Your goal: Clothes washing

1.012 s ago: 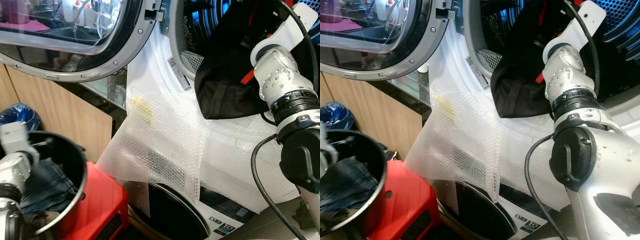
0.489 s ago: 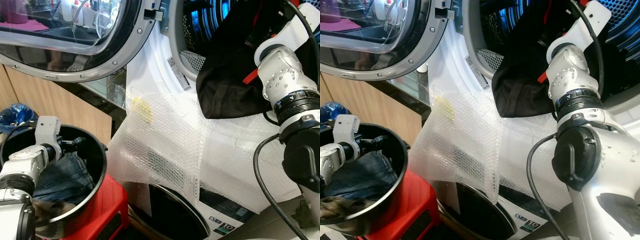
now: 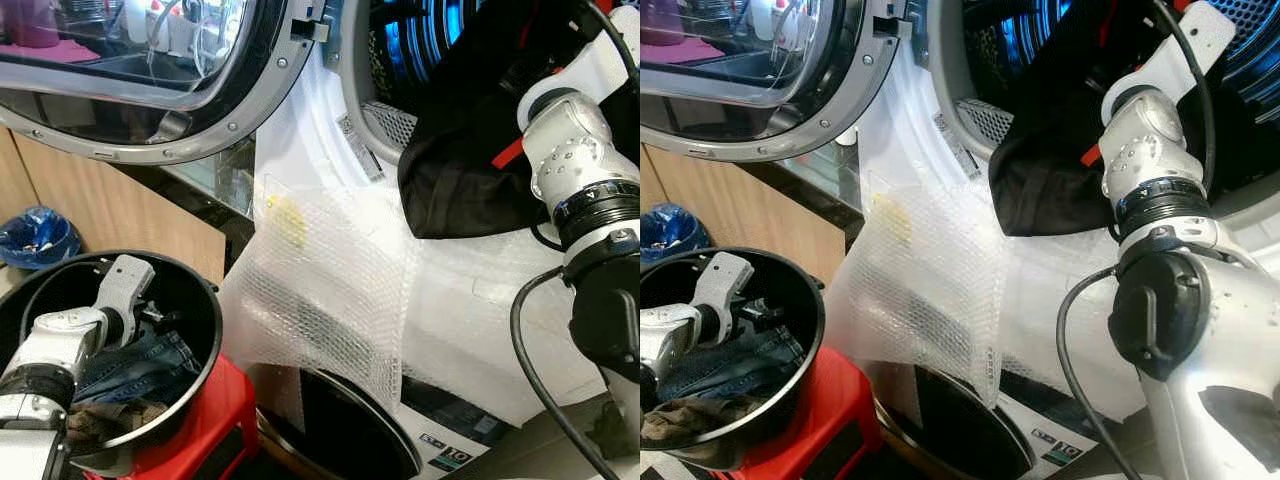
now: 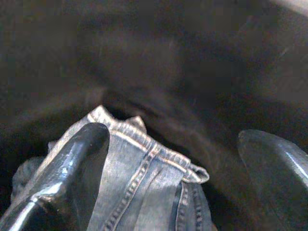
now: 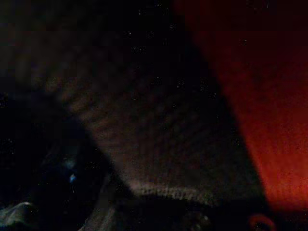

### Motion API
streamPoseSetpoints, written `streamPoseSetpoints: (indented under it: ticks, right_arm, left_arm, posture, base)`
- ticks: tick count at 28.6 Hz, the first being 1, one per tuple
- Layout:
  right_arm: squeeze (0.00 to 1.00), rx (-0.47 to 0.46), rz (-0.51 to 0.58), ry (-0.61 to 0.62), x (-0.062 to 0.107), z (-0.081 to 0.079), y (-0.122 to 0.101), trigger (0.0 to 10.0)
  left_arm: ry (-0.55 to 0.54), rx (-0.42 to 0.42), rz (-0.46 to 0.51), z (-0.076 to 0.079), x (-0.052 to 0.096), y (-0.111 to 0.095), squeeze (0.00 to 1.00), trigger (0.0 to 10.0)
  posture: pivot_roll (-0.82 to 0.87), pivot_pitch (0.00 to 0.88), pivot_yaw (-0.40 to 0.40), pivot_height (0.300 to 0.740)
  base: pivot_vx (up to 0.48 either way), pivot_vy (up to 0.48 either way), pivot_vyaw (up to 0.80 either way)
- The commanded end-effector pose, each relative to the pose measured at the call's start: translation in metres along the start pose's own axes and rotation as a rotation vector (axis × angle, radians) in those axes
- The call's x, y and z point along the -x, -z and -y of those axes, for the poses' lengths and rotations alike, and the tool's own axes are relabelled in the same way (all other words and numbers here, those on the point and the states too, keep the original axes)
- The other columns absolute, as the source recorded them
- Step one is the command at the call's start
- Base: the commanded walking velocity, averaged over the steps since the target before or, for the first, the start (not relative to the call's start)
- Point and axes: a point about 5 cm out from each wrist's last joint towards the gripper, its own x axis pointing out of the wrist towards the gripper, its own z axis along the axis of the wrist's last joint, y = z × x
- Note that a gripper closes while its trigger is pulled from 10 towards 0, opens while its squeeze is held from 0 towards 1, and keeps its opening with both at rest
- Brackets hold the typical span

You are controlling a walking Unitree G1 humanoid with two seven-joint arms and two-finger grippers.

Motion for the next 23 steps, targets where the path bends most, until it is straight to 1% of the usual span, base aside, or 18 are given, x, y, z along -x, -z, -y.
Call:
streamPoseSetpoints:
  ticks: [1,2,3,5,7,9,10,11,14,16,17,18,19,20,23]
  right_arm:
    - [1.0,-0.044,0.075,0.132,-0.002,0.027,-0.026,10.0]
    - [1.0,-0.044,0.075,0.132,-0.002,0.027,-0.026,10.0]
    - [1.0,-0.059,0.1,0.176,-0.002,0.033,-0.034,10.0]
    - [1.0,-0.085,0.118,0.21,-0.002,0.039,-0.04,10.0]
    - [1.0,-0.092,0.145,0.246,-0.001,0.045,-0.047,10.0]
    - [1.0,-0.098,0.149,0.247,-0.001,0.047,-0.049,10.0]
    - [0.15,-0.071,0.141,0.24,-0.002,0.046,-0.047,10.0]
    - [0.0,-0.036,0.122,0.221,-0.002,0.045,-0.042,10.0]
    - [0.0,0.047,0.041,0.191,-0.003,0.045,-0.021,10.0]
    - [0.0,0.059,0.005,0.183,-0.003,0.046,-0.01,10.0]
    - [0.11,0.067,-0.003,0.182,-0.003,0.046,-0.007,10.0]
    - [0.85,0.076,-0.008,0.179,-0.003,0.047,-0.005,10.0]
    - [0.85,0.082,-0.011,0.177,-0.003,0.047,-0.004,10.0]
    - [1.0,0.097,-0.023,0.168,-0.003,0.046,0.0,10.0]
    - [1.0,0.116,-0.045,0.156,-0.003,0.044,0.007,10.0]
  left_arm:
    - [-0.018,0.03,0.041,0.004,-0.002,0.0,0.0,10.0]
    - [-0.018,0.03,0.041,0.004,-0.002,0.0,0.0,10.0]
    - [-0.036,0.048,0.067,0.004,-0.001,0.0,0.0,10.0]
    - [-0.054,0.069,0.09,0.004,-0.001,0.001,0.0,10.0]
    - [-0.072,0.09,0.112,0.005,0.001,0.003,0.0,10.0]
    - [-0.08,0.089,0.12,0.007,0.002,0.005,0.0,10.0]
    - [-0.081,0.095,0.129,0.009,0.002,0.007,0.0,10.0]
    - [-0.082,0.109,0.14,0.014,0.001,0.01,0.0,10.0]
    - [-0.051,0.123,0.135,0.028,-0.002,0.015,0.0,10.0]
    - [-0.026,0.13,0.138,0.037,-0.004,0.016,0.0,10.0]
    - [-0.016,0.132,0.138,0.041,-0.005,0.016,0.0,10.0]
    - [-0.009,0.132,0.138,0.043,-0.005,0.016,0.0,10.0]
    - [-0.005,0.132,0.138,0.045,-0.005,0.016,0.0,10.0]
    - [-0.001,0.133,0.14,0.047,-0.006,0.016,0.0,10.0]
    - [0.009,0.139,0.147,0.052,-0.005,0.014,0.0,10.0]
  posture:
    - [0.14,0.073,-0.189,0.74]
    - [0.14,0.073,-0.189,0.74]
    - [0.14,0.076,-0.193,0.74]
    - [0.15,0.076,-0.196,0.74]
    - [0.15,0.077,-0.198,0.74]
    - [0.15,0.078,-0.198,0.74]
    - [0.14,0.077,-0.198,0.74]
    - [0.14,0.077,-0.194,0.74]
    - [0.14,0.079,-0.19,0.74]
    - [0.14,0.079,-0.189,0.74]
    - [0.14,0.081,-0.187,0.74]
    - [0.14,0.081,-0.187,0.74]
    - [0.14,0.081,-0.187,0.74]
    - [0.14,0.082,-0.185,0.74]
    - [0.14,0.082,-0.185,0.74]
  base:
    - [0.0,0.0,0.0]
    - [0.0,0.0,0.0]
    - [0.0,0.0,0.0]
    - [0.0,0.0,0.0]
    - [0.0,0.0,0.0]
    - [0.0,0.0,0.0]
    - [0.0,0.0,0.0]
    - [0.0,0.0,0.0]
    - [0.0,0.0,0.0]
    - [0.0,0.0,0.0]
    - [0.0,0.0,0.0]
    - [0.0,0.0,0.0]
    - [0.0,0.0,0.0]
    - [0.0,0.0,0.0]
    - [0.0,0.0,0.0]
